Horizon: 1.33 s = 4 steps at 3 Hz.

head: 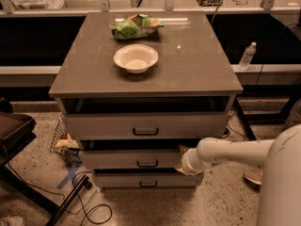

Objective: Open middle drawer

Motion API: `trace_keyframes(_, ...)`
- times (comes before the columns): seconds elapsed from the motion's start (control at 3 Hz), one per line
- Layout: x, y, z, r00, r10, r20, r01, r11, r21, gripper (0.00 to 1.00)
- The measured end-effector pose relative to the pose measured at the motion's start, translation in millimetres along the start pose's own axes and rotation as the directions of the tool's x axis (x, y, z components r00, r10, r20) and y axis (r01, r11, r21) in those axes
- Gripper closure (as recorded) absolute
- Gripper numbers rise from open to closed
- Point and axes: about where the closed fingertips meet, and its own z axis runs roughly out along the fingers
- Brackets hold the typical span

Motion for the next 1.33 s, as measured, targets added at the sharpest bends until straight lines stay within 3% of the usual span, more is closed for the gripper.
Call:
trace_keyframes(0.67,0,0,0,1.0,0.0,0.0,0.0,1.0,0.0,0.3)
trace_keyframes(1.0,0,0,0,1.0,0.0,0.0,0.0,1.0,0.0,0.0)
trace_keyframes(1.33,-13,-24,5,0.999,-0.025,-0.032,0.025,0.9994,-0.023,0.0)
